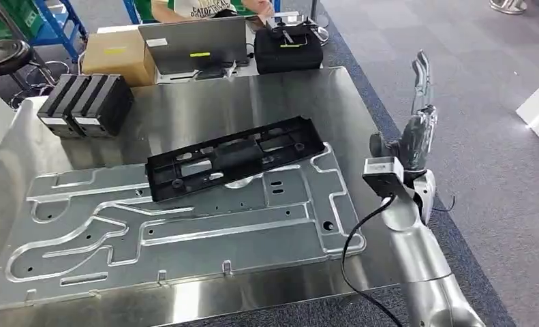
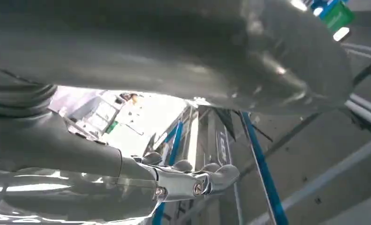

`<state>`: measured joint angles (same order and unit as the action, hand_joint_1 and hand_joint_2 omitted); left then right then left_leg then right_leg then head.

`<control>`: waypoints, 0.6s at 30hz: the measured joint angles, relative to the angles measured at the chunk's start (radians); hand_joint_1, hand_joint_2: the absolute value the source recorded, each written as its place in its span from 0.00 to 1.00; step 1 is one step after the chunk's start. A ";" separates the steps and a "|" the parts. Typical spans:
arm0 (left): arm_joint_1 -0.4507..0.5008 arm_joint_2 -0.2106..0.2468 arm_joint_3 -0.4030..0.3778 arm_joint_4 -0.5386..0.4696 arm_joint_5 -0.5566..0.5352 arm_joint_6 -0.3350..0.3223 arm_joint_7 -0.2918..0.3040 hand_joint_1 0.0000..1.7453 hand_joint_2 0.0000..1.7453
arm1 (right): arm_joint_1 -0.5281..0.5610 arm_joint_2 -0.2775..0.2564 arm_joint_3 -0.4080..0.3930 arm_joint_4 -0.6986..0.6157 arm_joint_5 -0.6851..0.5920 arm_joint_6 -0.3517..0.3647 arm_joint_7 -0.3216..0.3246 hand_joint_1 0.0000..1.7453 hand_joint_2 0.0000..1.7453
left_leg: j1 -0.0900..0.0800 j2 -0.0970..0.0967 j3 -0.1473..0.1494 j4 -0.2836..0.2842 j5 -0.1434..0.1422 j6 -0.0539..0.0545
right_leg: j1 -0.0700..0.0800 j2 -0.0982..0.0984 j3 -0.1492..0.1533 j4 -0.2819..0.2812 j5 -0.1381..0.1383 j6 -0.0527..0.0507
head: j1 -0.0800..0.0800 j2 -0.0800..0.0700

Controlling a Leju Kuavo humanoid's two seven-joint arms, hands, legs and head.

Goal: Take the parts from the cabinet and place them on the table.

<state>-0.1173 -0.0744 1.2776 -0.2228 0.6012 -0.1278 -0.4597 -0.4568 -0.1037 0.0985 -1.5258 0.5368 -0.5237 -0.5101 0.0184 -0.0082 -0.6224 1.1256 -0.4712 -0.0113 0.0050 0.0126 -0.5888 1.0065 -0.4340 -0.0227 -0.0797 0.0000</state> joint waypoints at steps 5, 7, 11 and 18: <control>0.002 0.007 0.019 -0.001 -0.002 0.022 -0.006 0.00 0.00 | 0.238 -0.026 -0.123 -0.185 -0.151 -0.037 -0.073 0.00 0.00 | -0.009 -0.010 0.054 -0.100 0.019 0.016 | 0.002 -0.013 0.004 0.005 -0.002 0.021 | 0.000 0.000; 0.010 0.011 0.029 -0.002 0.000 0.034 -0.007 0.00 0.00 | 0.380 -0.024 -0.213 -0.265 -0.221 0.019 -0.132 0.00 0.00 | -0.001 -0.006 0.059 -0.119 0.031 0.033 | -0.001 -0.009 0.007 0.013 -0.020 0.034 | 0.000 0.000; 0.018 0.019 0.042 -0.010 -0.002 0.049 -0.006 0.00 0.00 | 0.619 0.051 -0.411 -0.372 -0.284 0.153 -0.177 0.00 0.00 | -0.004 0.000 0.038 -0.120 0.042 0.041 | -0.015 -0.008 -0.092 0.271 -0.200 0.054 | 0.000 0.000; 0.027 0.030 0.050 -0.024 -0.002 0.053 -0.021 0.00 0.00 | 0.738 0.169 -0.627 -0.418 -0.253 0.302 -0.177 0.00 0.00 | -0.004 0.016 0.014 -0.110 0.068 0.009 | -0.028 -0.006 0.123 0.000 -0.095 0.057 | 0.000 0.000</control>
<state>-0.0901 -0.0442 1.3272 -0.2472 0.5989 -0.0744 -0.4807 0.2814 0.0649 -0.5285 -1.9440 0.2842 -0.2219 -0.6874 0.0139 0.0073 -0.6085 1.0156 -0.4030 -0.0025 -0.0229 0.0070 -0.4656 1.0065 -0.5285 0.0348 -0.0801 0.0000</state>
